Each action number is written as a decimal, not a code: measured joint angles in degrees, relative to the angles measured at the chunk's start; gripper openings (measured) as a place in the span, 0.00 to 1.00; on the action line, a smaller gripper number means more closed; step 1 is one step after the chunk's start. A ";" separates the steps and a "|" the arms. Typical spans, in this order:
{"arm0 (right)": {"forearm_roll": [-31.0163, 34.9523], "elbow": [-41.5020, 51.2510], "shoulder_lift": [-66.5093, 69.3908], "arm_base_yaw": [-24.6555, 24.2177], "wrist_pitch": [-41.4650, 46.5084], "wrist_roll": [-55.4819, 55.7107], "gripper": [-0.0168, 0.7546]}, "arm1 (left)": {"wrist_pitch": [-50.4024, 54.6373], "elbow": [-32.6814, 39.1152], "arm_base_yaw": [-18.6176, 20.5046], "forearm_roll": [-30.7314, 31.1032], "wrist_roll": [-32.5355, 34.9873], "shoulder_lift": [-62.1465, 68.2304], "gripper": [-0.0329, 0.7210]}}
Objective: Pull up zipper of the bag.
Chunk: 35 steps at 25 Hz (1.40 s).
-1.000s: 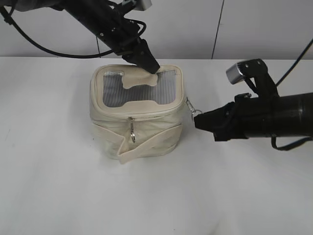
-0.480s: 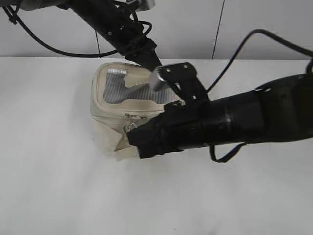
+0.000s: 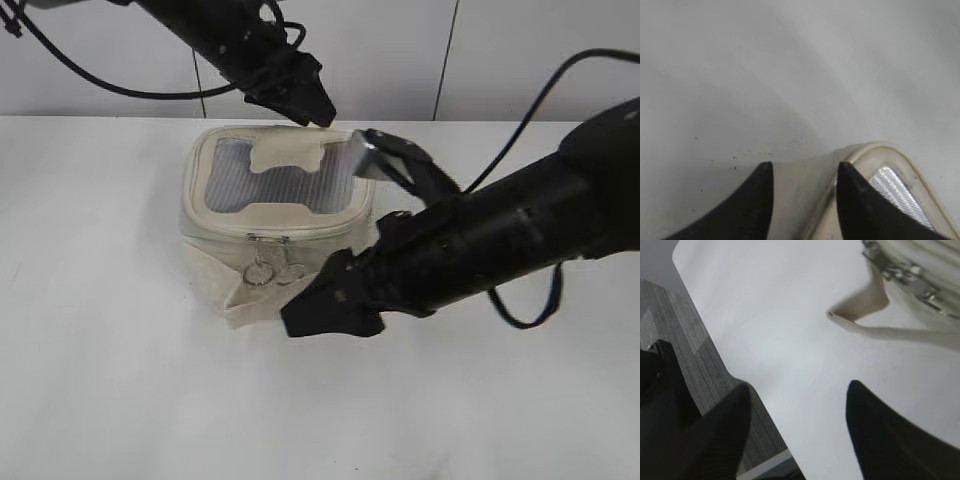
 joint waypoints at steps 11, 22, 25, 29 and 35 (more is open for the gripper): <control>-47.65 3.93 -27.79 -5.05 6.83 49.53 0.73 | -5.38 16.88 0.59 3.92 -5.48 -22.20 0.37; -70.36 9.66 -63.39 -5.05 28.70 67.73 0.73 | -15.57 64.82 0.59 21.08 -24.83 -78.31 0.37; -74.33 9.79 -73.71 -5.05 33.51 68.91 0.73 | -8.76 71.12 0.59 29.28 -33.53 -97.35 0.37; -77.56 10.74 -86.26 -5.05 34.03 69.08 0.73 | 3.64 74.88 0.99 36.08 -38.17 -116.91 0.37; -78.09 16.09 -94.96 -5.05 30.67 69.12 0.73 | 9.58 78.04 2.16 38.99 -38.37 -129.17 0.37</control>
